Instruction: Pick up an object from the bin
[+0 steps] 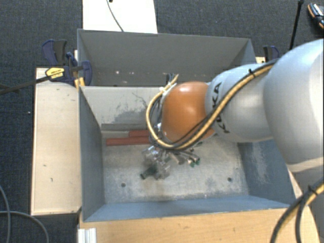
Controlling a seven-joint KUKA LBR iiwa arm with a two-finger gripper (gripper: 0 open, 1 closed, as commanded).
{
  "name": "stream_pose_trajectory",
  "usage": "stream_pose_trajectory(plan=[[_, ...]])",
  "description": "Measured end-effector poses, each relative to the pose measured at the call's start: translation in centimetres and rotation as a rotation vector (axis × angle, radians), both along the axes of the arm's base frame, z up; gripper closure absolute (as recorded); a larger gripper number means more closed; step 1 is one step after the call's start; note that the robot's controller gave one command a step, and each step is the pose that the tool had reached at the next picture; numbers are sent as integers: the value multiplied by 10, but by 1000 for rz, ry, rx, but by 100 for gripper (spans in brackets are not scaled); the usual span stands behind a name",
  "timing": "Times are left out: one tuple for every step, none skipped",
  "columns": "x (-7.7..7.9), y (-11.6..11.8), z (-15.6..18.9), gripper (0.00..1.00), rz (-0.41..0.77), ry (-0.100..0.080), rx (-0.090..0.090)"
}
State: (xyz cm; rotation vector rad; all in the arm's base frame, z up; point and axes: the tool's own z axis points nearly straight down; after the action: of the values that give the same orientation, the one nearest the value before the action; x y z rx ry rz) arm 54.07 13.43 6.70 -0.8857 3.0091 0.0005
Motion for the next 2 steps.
stream_pose_trajectory(plan=[[0,0,2,100,3,0,0],[-1,0,6,100,0,4,-1]])
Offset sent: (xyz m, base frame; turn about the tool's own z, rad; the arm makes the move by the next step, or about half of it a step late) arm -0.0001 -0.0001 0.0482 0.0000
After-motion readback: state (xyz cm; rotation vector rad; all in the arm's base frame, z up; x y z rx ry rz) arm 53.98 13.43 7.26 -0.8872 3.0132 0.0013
